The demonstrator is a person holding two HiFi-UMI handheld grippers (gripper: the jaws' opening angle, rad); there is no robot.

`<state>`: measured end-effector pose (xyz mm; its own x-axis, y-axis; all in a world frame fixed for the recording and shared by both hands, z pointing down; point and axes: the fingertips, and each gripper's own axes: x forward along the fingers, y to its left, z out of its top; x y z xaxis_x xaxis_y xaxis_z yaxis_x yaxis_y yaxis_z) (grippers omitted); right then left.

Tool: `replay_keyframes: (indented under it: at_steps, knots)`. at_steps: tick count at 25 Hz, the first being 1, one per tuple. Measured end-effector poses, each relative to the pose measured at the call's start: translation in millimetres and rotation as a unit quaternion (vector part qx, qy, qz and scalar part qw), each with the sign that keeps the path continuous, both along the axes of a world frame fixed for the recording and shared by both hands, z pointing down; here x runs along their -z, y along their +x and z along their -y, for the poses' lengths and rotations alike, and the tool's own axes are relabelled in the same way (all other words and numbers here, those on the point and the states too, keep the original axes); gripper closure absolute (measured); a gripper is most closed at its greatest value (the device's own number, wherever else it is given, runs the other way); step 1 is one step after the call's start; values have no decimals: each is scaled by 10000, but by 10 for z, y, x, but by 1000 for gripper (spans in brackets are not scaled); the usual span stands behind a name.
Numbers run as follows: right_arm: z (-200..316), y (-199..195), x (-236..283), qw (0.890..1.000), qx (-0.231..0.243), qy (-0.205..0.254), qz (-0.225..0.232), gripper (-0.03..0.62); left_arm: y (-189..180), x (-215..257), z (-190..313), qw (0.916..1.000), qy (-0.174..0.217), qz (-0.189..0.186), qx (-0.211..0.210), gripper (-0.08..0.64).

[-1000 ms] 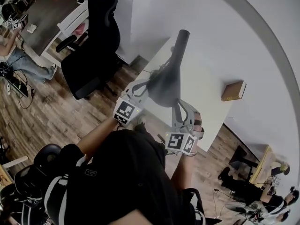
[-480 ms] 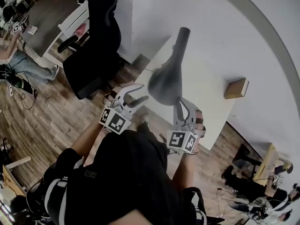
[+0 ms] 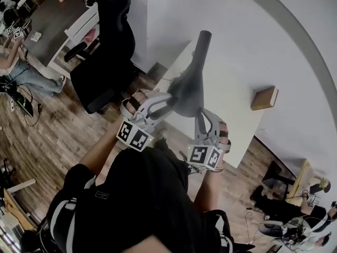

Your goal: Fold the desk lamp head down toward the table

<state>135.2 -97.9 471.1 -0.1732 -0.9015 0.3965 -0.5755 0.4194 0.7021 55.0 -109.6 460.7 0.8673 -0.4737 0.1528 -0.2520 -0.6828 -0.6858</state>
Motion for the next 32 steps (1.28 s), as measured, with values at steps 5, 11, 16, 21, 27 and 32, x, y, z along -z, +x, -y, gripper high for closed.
replay_keyframes:
  at_steps: [5, 11, 16, 21, 27, 32]
  knots:
    - [-10, -9, 9, 10000, 6, 9, 14, 517, 34, -68, -68, 9996, -164, 177, -167, 461]
    - [-24, 8, -129, 9999, 39, -75, -130, 510, 50, -209, -84, 9990, -24, 435, -112, 463]
    - [7, 1, -212, 9998, 60, -106, -129, 503, 47, -301, -55, 9989, -243, 383, -127, 459]
    - [57, 8, -366, 9991, 102, -138, -394, 495, 55, -456, -4, 9989, -244, 389, -55, 457]
    - [134, 41, -588, 9982, 104, -132, -570, 488, 88, -684, 77, 9989, -24, 472, -22, 453]
    - [184, 61, -747, 9977, 110, -104, -658, 479, 111, -857, 131, 9976, 165, 674, 71, 451]
